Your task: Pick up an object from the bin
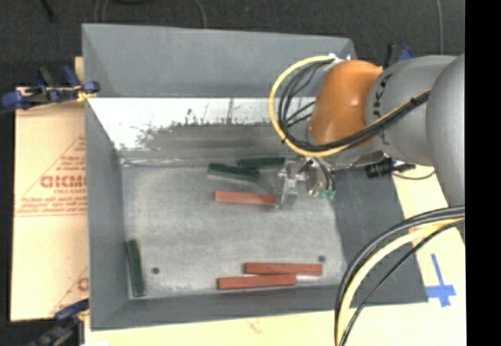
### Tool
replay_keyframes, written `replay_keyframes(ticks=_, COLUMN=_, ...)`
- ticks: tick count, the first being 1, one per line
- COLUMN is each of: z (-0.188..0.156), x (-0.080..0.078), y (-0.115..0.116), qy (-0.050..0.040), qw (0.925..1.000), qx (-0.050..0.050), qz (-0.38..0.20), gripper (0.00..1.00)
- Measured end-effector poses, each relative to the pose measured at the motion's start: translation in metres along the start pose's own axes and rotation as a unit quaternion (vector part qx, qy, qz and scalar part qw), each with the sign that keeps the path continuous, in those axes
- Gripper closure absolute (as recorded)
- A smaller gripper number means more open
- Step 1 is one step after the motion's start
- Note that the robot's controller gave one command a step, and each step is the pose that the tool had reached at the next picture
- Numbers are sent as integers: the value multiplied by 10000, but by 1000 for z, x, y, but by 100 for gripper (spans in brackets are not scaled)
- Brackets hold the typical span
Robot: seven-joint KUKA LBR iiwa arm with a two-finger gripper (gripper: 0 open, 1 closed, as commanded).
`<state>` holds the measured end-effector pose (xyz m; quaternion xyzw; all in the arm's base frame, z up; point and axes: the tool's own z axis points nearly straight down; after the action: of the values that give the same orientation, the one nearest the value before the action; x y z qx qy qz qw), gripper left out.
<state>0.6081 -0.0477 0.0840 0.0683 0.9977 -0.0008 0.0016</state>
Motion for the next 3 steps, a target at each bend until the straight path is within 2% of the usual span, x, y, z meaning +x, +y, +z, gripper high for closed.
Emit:
replay_keyframes(ticks=1, z=-41, x=0, y=2, qy=40, qw=10000, qx=-2, qz=-17, gripper=100)
replay_keyframes(ticks=2, z=-86, x=-3, y=3, qy=-30, qw=10000, qx=-9, qz=-32, gripper=100)
replay_keyframes(ticks=3, z=-89, x=-3, y=4, qy=-34, qw=10000, qx=-8, qz=-35, gripper=100)
